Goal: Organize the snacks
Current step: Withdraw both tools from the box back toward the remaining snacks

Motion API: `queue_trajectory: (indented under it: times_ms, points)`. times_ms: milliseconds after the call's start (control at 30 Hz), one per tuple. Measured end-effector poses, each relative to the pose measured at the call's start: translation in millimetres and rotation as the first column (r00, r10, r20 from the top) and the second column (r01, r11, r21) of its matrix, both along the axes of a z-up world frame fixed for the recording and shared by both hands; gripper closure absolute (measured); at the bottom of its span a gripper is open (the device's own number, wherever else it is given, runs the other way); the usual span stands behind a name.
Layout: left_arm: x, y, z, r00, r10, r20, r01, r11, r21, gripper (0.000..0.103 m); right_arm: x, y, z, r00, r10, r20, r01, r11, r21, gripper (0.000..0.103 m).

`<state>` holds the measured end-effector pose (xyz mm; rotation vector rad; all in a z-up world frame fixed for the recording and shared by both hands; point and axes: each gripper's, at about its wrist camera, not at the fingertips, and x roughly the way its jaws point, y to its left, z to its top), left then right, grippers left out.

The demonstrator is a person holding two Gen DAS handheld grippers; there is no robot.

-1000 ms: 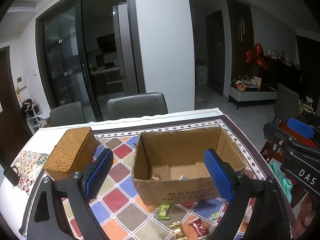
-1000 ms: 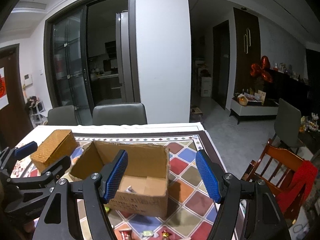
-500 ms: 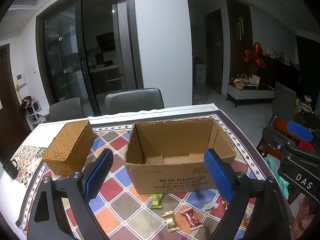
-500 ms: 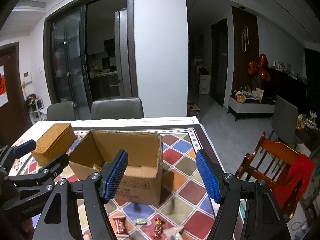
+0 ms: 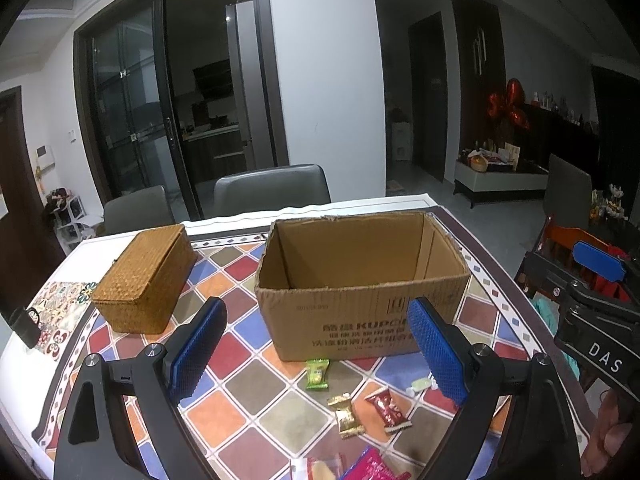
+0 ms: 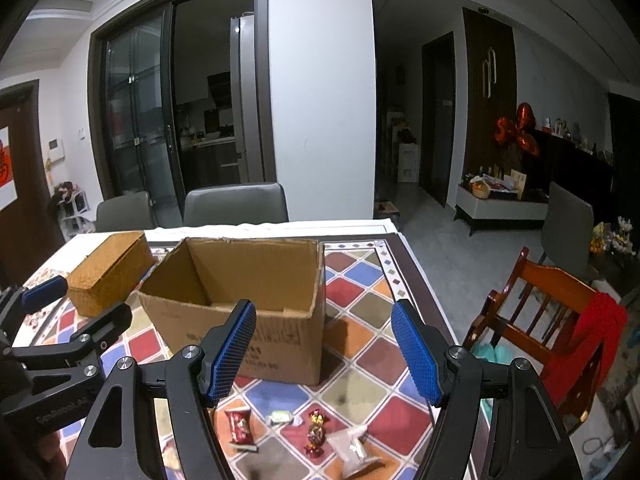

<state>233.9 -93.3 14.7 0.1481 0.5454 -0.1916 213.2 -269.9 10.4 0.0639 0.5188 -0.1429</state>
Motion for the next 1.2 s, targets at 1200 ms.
queue_trajectory:
  times_ms: [1200]
  points:
    - [-62, 67, -64, 0.995, 0.034, -0.092, -0.031, 0.999, 0.035, 0.01, -46, 81, -58, 0.987, 0.13, -0.091, -0.131, 0.991, 0.003, 0.032]
